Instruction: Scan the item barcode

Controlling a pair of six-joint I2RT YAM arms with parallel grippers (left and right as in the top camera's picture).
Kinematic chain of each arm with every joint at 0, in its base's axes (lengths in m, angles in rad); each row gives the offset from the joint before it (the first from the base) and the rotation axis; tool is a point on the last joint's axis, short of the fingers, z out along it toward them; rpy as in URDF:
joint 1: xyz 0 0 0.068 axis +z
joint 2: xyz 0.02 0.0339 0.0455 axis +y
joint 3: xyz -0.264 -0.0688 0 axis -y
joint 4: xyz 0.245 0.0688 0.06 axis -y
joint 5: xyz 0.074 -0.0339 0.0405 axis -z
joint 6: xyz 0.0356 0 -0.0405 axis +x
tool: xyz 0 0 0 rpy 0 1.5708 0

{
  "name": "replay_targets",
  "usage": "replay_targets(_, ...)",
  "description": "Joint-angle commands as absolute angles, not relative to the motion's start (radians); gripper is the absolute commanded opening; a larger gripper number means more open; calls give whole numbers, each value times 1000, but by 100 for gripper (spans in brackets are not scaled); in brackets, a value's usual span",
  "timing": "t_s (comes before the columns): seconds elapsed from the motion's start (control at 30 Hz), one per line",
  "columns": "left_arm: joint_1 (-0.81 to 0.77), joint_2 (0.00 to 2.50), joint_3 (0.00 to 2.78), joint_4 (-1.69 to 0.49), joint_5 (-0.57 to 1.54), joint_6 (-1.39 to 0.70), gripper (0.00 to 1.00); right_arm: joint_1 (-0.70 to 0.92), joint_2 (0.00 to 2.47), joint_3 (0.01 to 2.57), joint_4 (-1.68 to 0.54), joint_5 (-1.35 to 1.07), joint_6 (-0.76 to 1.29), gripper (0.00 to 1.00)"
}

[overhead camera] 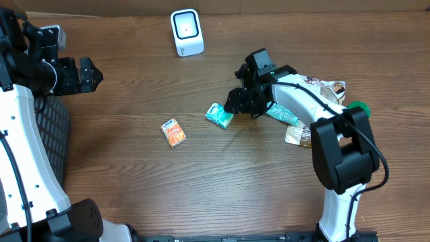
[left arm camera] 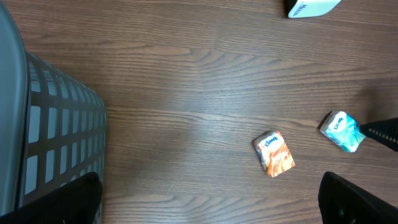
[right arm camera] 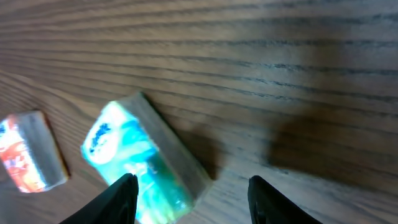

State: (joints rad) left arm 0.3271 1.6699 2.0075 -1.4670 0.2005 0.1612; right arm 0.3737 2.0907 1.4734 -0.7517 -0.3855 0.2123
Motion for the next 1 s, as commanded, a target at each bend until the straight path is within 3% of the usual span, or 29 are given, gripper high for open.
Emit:
replay_targets(0.0,320,1668,2017,-1465,202,179,99,379,2101,1493,-747,-384,200,55)
replay_targets(0.33,320,1668,2017,-1465,202,179,100,382,2103,1491,-772,-392,200,54)
replay_targets(0.57,320,1668,2017,-1465,202,179,100,415,2104,1480,-740,-395,200,38)
replay_targets(0.73,320,1668,2017,-1465,202,179,100,426,2105,1427,-683,-411,217,34)
replay_targets(0.97,320,1668,2017,-1465,202,179,99,428,2105,1418,-693,-425,360,16)
